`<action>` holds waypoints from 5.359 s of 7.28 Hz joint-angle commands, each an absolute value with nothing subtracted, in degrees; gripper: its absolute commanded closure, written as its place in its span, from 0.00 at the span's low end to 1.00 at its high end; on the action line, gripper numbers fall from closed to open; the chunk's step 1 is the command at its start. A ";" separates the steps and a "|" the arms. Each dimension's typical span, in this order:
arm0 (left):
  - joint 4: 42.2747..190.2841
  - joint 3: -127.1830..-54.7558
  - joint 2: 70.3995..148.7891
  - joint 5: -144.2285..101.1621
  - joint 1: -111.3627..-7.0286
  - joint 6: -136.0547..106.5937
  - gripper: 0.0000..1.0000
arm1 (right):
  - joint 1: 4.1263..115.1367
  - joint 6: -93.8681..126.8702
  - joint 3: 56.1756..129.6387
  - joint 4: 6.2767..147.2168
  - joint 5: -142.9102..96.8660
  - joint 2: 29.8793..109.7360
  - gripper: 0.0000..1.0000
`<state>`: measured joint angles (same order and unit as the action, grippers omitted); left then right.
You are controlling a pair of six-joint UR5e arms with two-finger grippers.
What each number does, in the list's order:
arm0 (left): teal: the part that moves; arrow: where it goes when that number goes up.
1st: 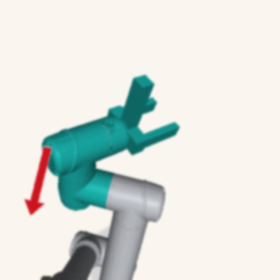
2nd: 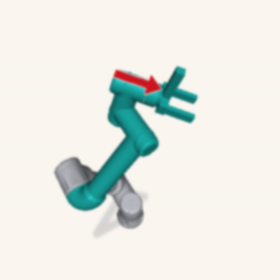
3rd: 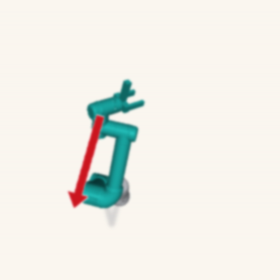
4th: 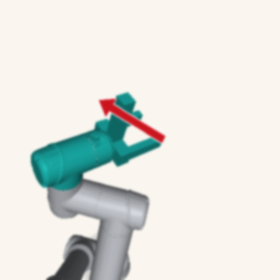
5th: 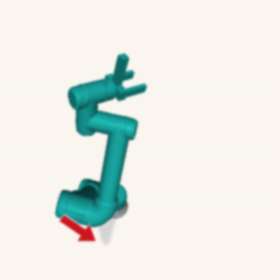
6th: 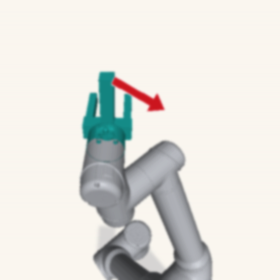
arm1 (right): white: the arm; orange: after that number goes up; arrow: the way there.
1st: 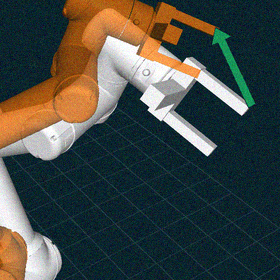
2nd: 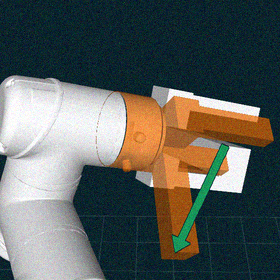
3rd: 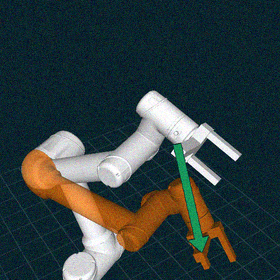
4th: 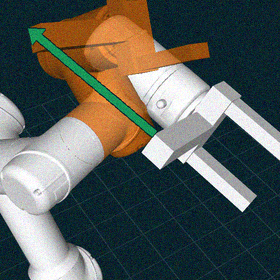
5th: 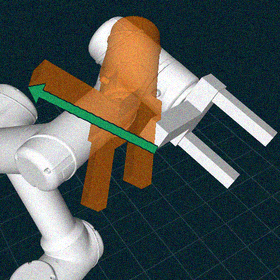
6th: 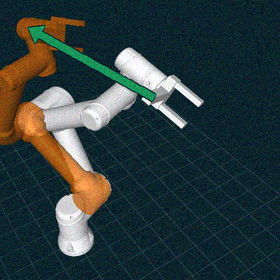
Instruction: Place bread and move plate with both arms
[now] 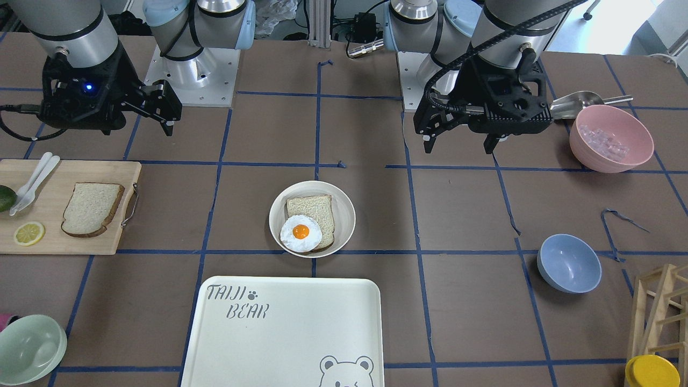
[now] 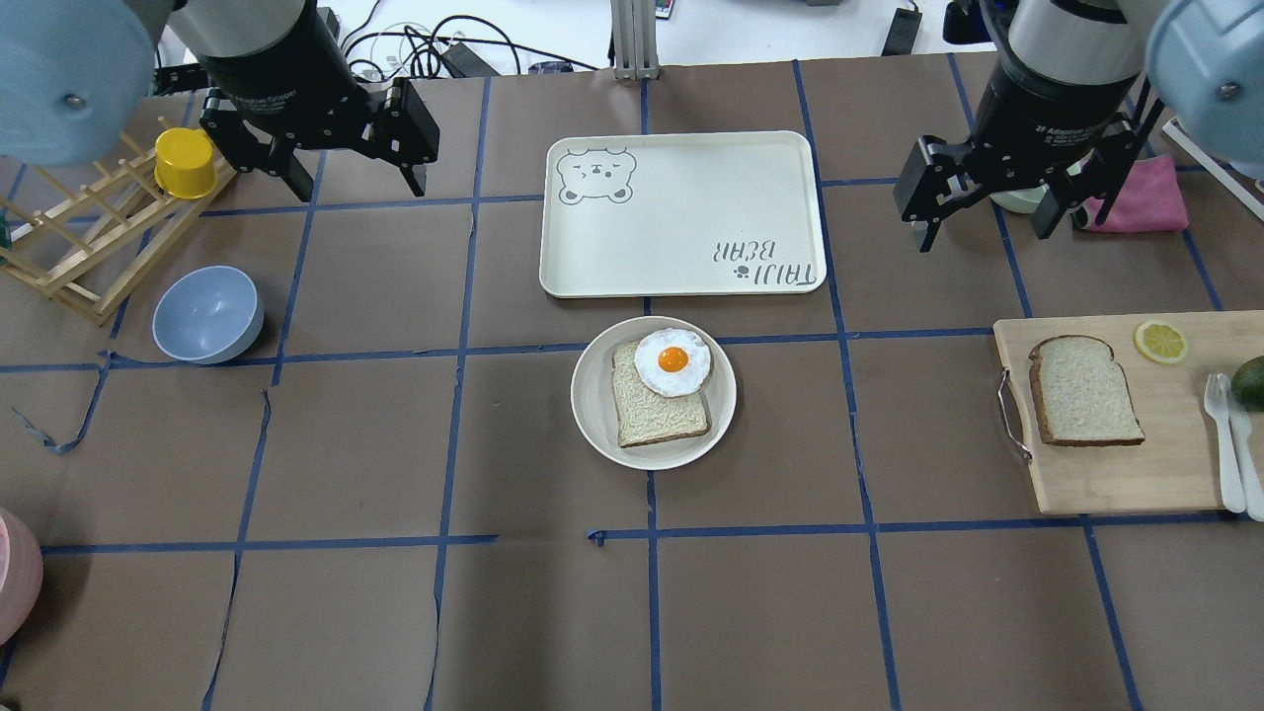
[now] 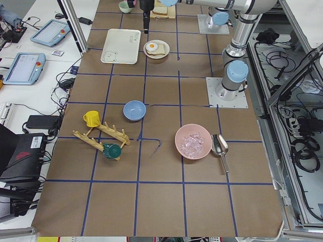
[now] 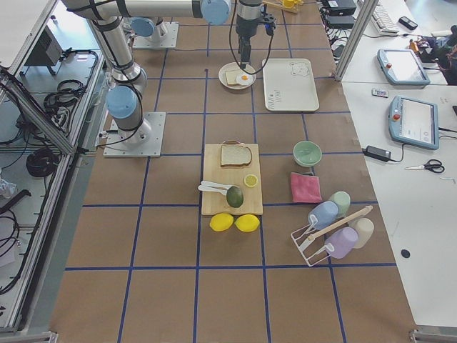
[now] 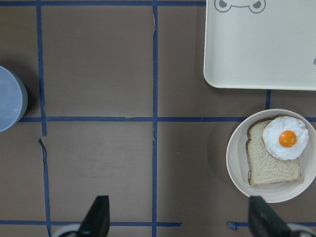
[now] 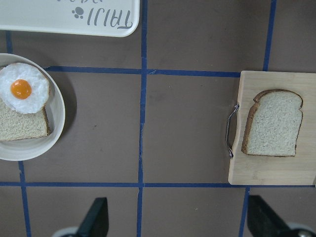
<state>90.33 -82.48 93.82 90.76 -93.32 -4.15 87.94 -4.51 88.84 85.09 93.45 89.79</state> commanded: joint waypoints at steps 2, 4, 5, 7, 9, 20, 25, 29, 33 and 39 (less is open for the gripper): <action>90.44 -82.53 93.43 91.31 -93.34 -3.35 0.00 | 87.89 -4.13 88.68 84.99 93.60 89.91 0.00; 90.09 -82.35 93.87 91.76 -93.34 -3.16 0.00 | 87.10 -4.22 88.77 85.52 94.13 89.65 0.00; 90.09 -82.18 93.78 91.84 -93.17 -3.16 0.00 | 86.06 -4.13 88.86 85.43 94.13 89.65 0.00; 90.17 -82.35 93.34 91.76 -93.16 -3.16 0.00 | 83.33 -4.65 88.86 85.26 93.17 89.12 0.00; 90.18 -82.62 92.99 91.67 -93.16 -3.16 0.00 | 80.79 -4.92 90.25 85.69 93.51 86.24 0.00; 90.18 -82.88 92.73 91.14 -93.07 -3.16 0.00 | 65.30 -6.43 109.60 116.34 94.04 72.79 0.36; 90.18 -82.88 92.81 91.23 -93.08 -3.08 0.00 | 65.30 -5.54 109.69 118.39 94.04 69.79 0.43; 90.18 -82.88 92.81 91.32 -93.08 -3.08 0.00 | 65.30 -4.75 109.69 118.21 94.13 69.70 1.00; 90.18 -82.88 92.73 91.32 -93.08 -3.08 0.00 | 65.30 -2.99 108.55 112.96 93.96 72.15 1.00; 90.18 -82.88 92.81 91.32 -92.99 -3.08 0.00 | 67.22 3.92 94.18 92.43 93.08 74.79 1.00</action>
<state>90.18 -82.88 92.81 91.27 -92.99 -3.08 66.18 0.89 98.72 98.54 93.66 74.40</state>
